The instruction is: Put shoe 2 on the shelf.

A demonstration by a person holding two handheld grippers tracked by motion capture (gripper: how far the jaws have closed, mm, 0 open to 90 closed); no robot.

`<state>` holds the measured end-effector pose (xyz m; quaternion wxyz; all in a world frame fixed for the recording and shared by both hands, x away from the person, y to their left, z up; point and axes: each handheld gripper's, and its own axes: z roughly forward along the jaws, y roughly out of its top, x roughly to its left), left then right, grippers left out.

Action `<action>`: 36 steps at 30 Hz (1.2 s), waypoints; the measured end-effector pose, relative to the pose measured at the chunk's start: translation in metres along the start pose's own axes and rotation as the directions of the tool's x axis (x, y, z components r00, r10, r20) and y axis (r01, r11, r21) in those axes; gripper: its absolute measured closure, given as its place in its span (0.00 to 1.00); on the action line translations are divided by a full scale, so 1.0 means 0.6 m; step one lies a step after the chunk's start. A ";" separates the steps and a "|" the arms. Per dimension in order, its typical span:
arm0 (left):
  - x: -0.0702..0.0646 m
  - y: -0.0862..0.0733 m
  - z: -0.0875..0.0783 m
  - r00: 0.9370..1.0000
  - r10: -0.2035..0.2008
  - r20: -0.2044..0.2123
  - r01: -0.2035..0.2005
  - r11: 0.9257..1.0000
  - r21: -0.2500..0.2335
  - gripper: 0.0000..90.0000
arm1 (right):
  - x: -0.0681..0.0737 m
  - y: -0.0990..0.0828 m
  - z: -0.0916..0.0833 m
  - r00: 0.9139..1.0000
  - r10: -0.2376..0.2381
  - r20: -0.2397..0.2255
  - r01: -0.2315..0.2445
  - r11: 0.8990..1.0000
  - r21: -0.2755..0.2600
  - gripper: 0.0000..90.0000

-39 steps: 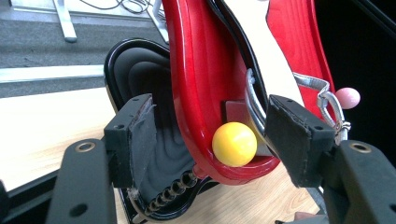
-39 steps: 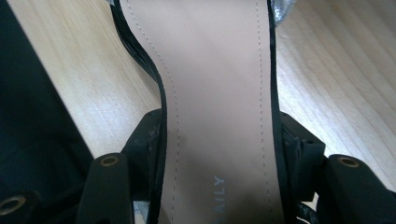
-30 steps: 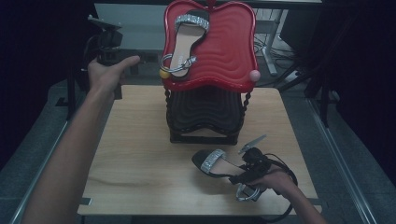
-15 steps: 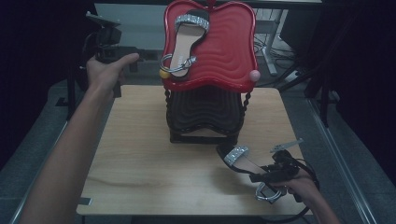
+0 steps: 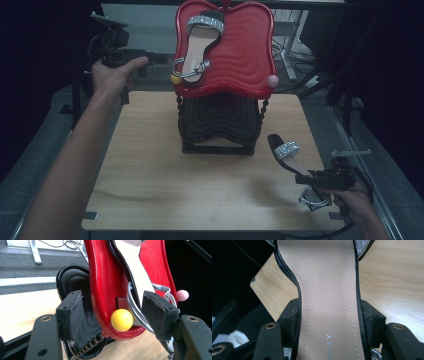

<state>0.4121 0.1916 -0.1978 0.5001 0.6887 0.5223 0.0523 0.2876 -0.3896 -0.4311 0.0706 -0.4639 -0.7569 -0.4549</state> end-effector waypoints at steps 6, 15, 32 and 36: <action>0.000 0.002 -0.001 1.000 0.000 -0.003 0.000 1.000 -0.003 0.38 | -0.007 0.024 -0.033 1.000 0.015 0.006 -0.014 0.996 -0.085 0.47; 0.001 0.002 -0.005 1.000 0.005 -0.004 -0.005 1.000 -0.004 0.38 | -0.012 0.068 -0.069 0.999 0.029 0.021 -0.026 0.988 -0.153 0.47; 0.001 0.002 -0.004 1.000 -0.002 -0.002 0.002 1.000 -0.007 0.38 | -0.001 0.133 -0.112 0.999 0.029 0.029 -0.021 0.970 -0.241 0.47; 0.001 0.003 -0.004 1.000 0.002 -0.004 -0.002 1.000 -0.004 0.38 | 0.007 0.149 -0.113 0.999 0.021 0.035 -0.011 0.968 -0.250 0.47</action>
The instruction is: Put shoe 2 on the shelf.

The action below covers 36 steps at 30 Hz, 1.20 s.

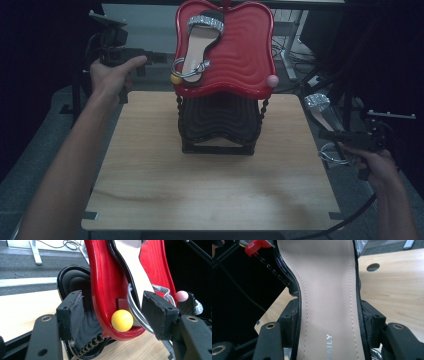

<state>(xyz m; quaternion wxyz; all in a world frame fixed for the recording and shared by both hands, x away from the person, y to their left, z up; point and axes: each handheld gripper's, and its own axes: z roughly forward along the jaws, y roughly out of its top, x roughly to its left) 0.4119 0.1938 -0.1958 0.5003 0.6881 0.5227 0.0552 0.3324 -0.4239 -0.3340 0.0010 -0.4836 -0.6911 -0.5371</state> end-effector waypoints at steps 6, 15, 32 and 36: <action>-0.003 0.001 0.001 1.000 0.002 0.000 -0.002 1.000 -0.001 0.38 | 0.022 0.033 0.003 1.000 -0.022 -0.016 0.022 0.999 -0.027 0.47; -0.002 0.001 0.005 1.000 0.003 0.004 -0.003 1.000 0.002 0.38 | 0.063 0.103 0.012 0.998 -0.060 -0.026 0.058 0.997 -0.041 0.47; 0.000 0.001 0.004 1.000 -0.003 0.008 0.003 1.000 -0.003 0.38 | 0.150 0.223 0.056 0.994 -0.096 -0.043 0.094 0.994 -0.056 0.47; -0.002 0.002 0.008 1.000 0.003 0.013 -0.003 1.000 -0.001 0.38 | 0.183 0.265 0.084 0.993 -0.108 -0.043 0.105 0.993 -0.060 0.47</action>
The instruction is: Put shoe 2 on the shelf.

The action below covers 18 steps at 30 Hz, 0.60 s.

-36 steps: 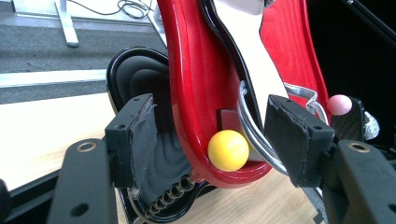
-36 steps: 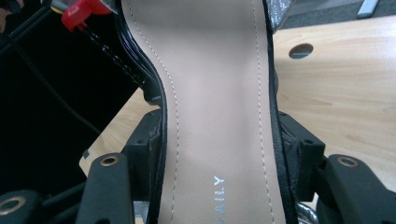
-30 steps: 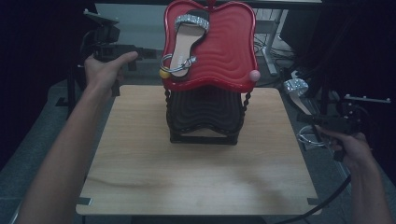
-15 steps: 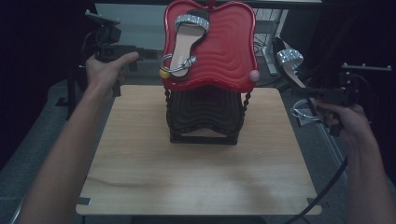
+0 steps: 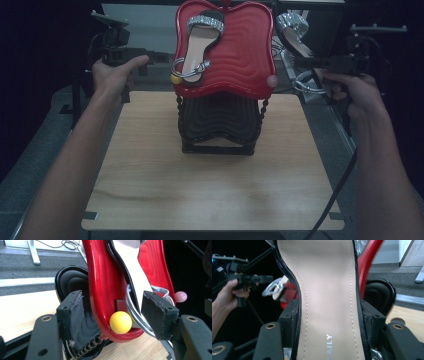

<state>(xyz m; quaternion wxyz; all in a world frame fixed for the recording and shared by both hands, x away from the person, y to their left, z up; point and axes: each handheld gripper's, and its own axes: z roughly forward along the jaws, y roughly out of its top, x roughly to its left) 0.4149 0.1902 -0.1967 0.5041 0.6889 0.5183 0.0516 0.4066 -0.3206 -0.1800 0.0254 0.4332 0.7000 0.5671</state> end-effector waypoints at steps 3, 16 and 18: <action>-0.001 0.001 0.002 1.000 0.001 0.002 -0.001 1.000 -0.001 0.38 | 0.012 0.020 0.020 1.000 -0.002 0.013 0.002 1.000 0.011 0.47; 0.003 0.004 0.002 1.000 0.002 -0.001 -0.002 1.000 0.005 0.38 | 0.038 0.063 0.109 0.999 0.018 0.030 -0.019 1.000 0.020 0.47; 0.004 0.003 0.001 1.000 -0.002 -0.001 0.002 1.000 0.003 0.39 | 0.039 0.064 0.125 0.999 0.031 0.034 -0.032 0.999 0.024 0.47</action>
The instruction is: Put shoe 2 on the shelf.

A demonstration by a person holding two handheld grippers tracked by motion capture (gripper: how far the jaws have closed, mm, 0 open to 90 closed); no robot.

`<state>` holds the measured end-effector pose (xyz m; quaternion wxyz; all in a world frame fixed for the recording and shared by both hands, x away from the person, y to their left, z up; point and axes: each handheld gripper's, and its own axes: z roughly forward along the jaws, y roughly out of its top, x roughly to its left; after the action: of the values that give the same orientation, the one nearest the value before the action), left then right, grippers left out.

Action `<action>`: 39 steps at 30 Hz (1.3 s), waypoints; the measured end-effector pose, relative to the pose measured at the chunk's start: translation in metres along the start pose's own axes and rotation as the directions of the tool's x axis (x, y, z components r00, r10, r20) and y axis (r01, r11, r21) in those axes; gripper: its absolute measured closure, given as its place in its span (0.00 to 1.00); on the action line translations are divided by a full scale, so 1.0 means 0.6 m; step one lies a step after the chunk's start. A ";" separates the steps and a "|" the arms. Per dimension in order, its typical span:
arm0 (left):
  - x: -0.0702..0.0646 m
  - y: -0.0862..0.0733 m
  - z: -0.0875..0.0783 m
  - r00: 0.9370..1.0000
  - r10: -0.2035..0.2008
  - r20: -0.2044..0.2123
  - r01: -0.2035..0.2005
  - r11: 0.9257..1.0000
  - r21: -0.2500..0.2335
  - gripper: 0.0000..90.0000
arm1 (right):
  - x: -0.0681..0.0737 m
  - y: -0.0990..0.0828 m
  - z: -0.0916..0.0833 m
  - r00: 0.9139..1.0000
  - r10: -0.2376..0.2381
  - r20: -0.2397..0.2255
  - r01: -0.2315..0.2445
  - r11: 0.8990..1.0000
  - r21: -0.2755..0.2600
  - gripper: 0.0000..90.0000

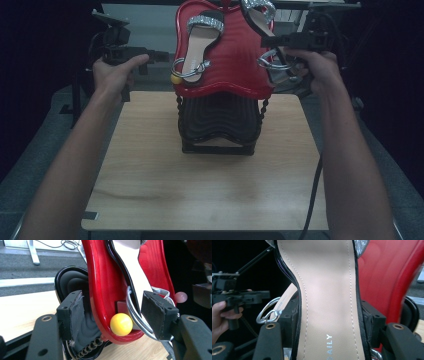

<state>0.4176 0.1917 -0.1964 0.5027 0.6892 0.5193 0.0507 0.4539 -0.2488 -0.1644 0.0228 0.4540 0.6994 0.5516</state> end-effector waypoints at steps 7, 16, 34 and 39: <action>0.003 0.000 -0.005 1.000 0.001 -0.003 -0.001 1.000 -0.002 0.39 | 0.013 0.004 0.052 1.000 0.009 0.016 -0.010 1.000 0.007 0.47; 0.005 -0.001 -0.001 1.000 0.000 -0.004 0.000 1.000 0.003 0.39 | 0.015 -0.002 0.084 0.986 0.015 0.168 -0.010 1.000 -0.029 0.47; 0.011 -0.007 -0.002 1.000 -0.007 -0.001 0.007 1.000 0.002 0.38 | 0.026 -0.007 0.095 0.947 -0.036 0.319 0.050 0.998 -0.034 0.40; 0.011 -0.007 -0.002 1.000 -0.006 -0.002 0.006 1.000 0.001 0.38 | 0.019 -0.013 0.086 0.962 -0.043 0.268 0.056 0.998 -0.041 0.42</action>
<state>0.4174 0.1975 -0.2019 0.5021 0.6878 0.5220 0.0497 0.4699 -0.2027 -0.1854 0.1413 0.5059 0.6876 0.5012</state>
